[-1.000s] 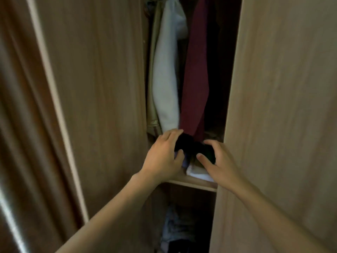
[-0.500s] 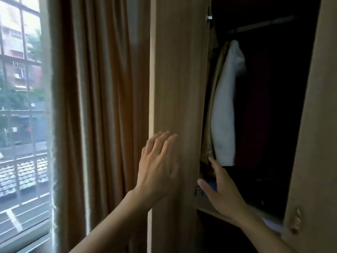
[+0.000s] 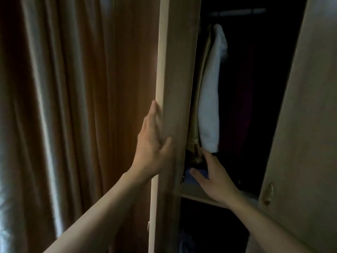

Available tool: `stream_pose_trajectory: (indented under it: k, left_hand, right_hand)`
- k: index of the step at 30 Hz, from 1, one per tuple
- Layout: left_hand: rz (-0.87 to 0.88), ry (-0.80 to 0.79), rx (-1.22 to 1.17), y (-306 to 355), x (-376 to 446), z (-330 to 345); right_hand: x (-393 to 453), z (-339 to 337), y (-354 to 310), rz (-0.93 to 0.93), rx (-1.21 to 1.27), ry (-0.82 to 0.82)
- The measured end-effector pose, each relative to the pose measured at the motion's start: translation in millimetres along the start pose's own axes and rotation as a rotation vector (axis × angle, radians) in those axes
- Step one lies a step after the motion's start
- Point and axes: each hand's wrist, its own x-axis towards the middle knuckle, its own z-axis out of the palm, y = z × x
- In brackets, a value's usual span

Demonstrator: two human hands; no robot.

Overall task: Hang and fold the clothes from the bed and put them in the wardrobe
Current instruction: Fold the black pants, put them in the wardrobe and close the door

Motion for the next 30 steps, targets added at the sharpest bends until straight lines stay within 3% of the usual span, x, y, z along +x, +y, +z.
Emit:
stream_pose_trajectory:
  k: [5, 13, 18, 23, 30]
  left_hand:
    - [0.067, 0.044, -0.19, 3, -3, 10]
    - [0.146, -0.009, -0.242, 18, -8, 44]
    - [0.247, -0.083, -0.195, 37, -3, 77]
    - [0.247, -0.098, -0.126, 56, -2, 109]
    - [0.214, -0.214, -0.203, 67, 1, 144]
  right_hand:
    - [-6, -18, 22, 0.081, -0.056, 0.018]
    - [-14, -49, 55, 0.108, -0.061, 0.061]
    - [-27, -74, 54, 0.012, -0.041, -0.064]
    - [-41, -94, 29, -0.198, -0.066, -0.135]
    - [-59, -114, 51, -0.139, -0.072, -0.162]
